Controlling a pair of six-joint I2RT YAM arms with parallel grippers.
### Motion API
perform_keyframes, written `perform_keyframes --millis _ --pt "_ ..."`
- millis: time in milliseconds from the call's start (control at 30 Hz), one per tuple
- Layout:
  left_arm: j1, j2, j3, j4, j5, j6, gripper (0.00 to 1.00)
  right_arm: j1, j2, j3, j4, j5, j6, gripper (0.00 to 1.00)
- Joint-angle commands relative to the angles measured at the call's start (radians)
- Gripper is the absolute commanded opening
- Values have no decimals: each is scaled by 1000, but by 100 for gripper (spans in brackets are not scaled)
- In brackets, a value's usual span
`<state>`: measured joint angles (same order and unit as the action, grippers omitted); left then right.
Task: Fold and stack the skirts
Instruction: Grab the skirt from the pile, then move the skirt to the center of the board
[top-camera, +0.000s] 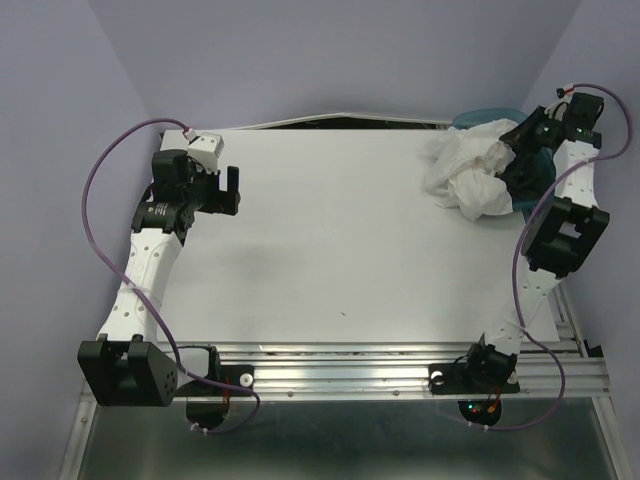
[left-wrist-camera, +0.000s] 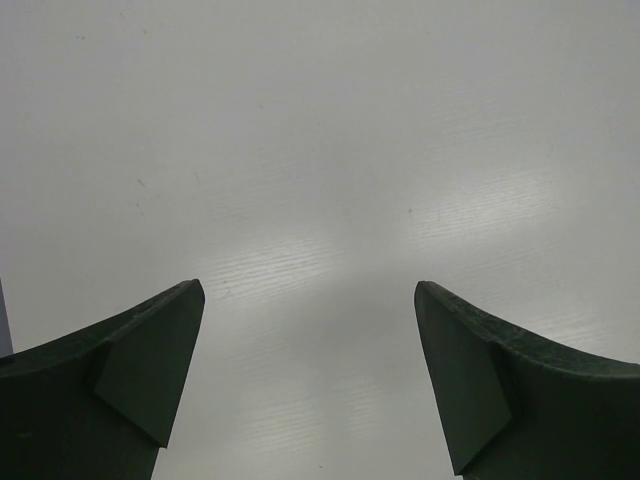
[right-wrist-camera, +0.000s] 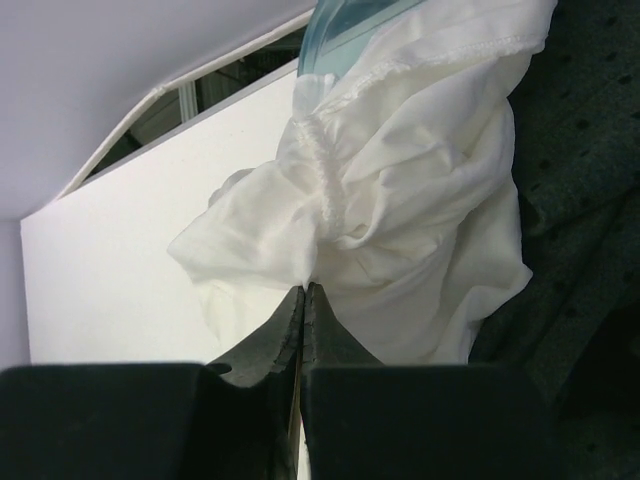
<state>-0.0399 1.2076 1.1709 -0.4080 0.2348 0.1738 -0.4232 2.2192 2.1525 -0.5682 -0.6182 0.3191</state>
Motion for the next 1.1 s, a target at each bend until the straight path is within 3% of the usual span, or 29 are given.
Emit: perform_keyframes --millis 0,133,333,500,600,733,867,900,933,967,1000,1067 --pt "-5 -25 -19 35 3 -10 99 -42 -150 0 65 -61 37 1" --pt "-5 -26 -13 37 -3 -13 99 -51 -222 6 97 -139 81 1" --pt "1 -10 36 5 0 -19 99 -39 -384 -88 313 -333 219 1" --pt "63 13 104 -26 102 -14 99 58 -490 -163 274 -387 102 1" --pt "92 23 125 -37 123 -5 99 199 -564 -265 154 -318 -146 1" --pt "101 18 125 -57 138 26 99 414 -656 -567 106 -177 -305 1" --pt "101 -8 99 -69 173 50 99 621 -711 -843 166 -48 -348 1" --pt "100 -17 86 -72 191 71 98 709 -719 -891 181 -28 -353 6" --pt "101 -20 76 -74 193 81 98 754 -717 -933 191 -8 -365 19" --pt "101 -23 67 -81 199 95 98 797 -710 -966 191 4 -377 32" --pt "101 -25 50 -87 215 131 99 873 -699 -1008 182 17 -379 52" --pt "101 -25 30 -98 225 156 99 919 -701 -1031 179 38 -365 67"
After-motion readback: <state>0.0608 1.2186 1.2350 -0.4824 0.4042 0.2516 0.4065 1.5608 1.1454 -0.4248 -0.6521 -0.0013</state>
